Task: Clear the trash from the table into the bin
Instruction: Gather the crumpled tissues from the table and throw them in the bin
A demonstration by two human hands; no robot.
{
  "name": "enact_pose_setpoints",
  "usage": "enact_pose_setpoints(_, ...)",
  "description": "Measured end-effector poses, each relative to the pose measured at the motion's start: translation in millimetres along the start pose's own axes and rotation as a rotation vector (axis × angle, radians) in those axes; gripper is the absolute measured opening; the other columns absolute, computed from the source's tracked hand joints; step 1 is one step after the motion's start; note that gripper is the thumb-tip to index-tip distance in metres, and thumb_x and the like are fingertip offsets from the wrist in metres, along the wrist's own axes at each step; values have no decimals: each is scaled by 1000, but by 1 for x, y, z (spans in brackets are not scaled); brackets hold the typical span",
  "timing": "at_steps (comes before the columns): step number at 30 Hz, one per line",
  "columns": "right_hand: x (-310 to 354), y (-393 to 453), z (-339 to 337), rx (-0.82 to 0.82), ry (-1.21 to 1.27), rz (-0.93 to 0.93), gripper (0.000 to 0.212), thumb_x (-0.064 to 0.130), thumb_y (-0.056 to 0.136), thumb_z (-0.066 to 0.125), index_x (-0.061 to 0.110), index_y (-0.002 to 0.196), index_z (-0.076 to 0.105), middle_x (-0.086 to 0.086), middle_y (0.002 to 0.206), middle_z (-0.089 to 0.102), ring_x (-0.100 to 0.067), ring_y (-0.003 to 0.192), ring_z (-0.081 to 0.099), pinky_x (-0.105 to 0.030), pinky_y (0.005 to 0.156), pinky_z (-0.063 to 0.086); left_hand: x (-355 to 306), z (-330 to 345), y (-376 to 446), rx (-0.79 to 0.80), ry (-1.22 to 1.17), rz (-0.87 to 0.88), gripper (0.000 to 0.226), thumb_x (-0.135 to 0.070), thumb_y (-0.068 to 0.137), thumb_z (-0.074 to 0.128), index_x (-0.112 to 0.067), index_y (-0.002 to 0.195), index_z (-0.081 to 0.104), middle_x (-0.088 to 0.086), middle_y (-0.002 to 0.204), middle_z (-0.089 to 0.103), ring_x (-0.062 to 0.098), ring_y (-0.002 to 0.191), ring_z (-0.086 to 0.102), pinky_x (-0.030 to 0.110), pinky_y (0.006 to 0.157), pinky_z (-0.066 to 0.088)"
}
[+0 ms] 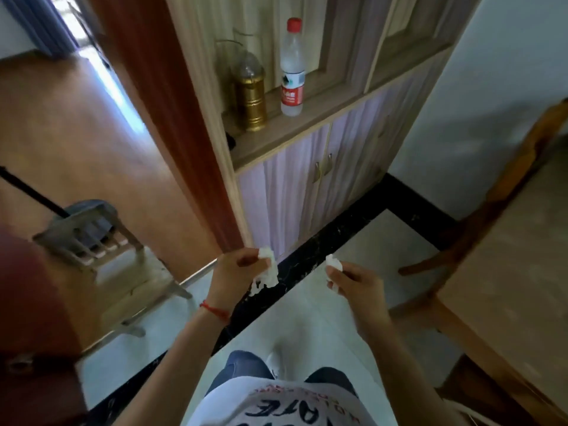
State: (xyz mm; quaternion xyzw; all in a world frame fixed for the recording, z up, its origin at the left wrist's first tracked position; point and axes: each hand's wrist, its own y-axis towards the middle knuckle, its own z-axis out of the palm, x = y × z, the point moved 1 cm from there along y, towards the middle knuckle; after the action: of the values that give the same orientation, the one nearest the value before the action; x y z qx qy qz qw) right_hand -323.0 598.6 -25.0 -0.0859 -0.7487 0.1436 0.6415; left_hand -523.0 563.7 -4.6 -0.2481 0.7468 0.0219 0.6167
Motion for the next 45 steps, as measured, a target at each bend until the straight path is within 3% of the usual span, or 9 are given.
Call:
enact_pose_setpoints(3,5,18,-10,-86,23,4,25,12,84,65,-6,67,64,-10,57,55,-15,57,52,-30,65,43,-15,17,33,91,34,18,27,-9,81,64,-19,56,65,-11,39,57,0,37,48,13,42,40)
enact_pose_setpoints(5,9,28,-21,-149,17,10,25,11,85,64,-1,63,64,-6,55,55,-2,48,49,-14,57,41,-25,32,50,180,20,52,19,-8,82,63,-6,64,67,-8,43,60,3,40,51,13,42,42)
enact_pose_setpoints(7,12,38,-34,-209,17,23,23,12,85,64,7,62,64,-4,56,57,2,45,49,-8,50,39,-33,48,68,247,20,79,22,-4,82,62,-7,61,67,-8,45,62,3,43,53,12,44,42)
enact_pose_setpoints(13,14,80,-73,-382,74,85,19,15,84,66,6,67,68,-7,60,60,-18,60,53,-21,56,42,-59,111,123,402,60,110,25,0,80,62,-11,58,63,-10,45,63,2,44,54,13,46,44)
enact_pose_setpoints(18,24,130,-108,-459,107,102,15,17,84,66,8,72,70,-9,66,62,-13,60,52,-17,57,41,-82,171,174,467,63,124,24,4,79,63,-8,59,62,-10,42,61,-2,44,54,9,47,44)
enact_pose_setpoints(22,39,180,-142,-481,137,110,12,17,84,66,16,72,69,-8,67,64,-16,65,56,-26,65,44,-112,225,212,548,80,142,22,5,81,61,-5,61,61,-10,42,61,-3,45,55,7,48,43)
enact_pose_setpoints(29,70,258,-208,-541,111,94,19,21,84,66,7,72,70,-14,69,66,-19,66,58,-28,66,44,-168,317,273,633,53,157,23,8,81,57,-2,61,60,-7,40,60,-2,41,54,9,45,41)
enact_pose_setpoints(36,90,335,-253,-584,117,108,14,21,85,65,12,75,71,-14,74,68,-38,74,63,-48,73,54,-205,390,343,689,67,149,25,8,81,57,-6,61,61,-9,43,63,-2,43,56,10,47,43)
enact_pose_setpoints(45,127,460,-303,-707,172,104,18,19,85,63,23,67,65,-4,70,65,-21,70,59,-26,66,48,-258,490,459,771,129,229,21,7,79,60,-5,62,62,-11,43,61,-5,46,55,8,52,43)
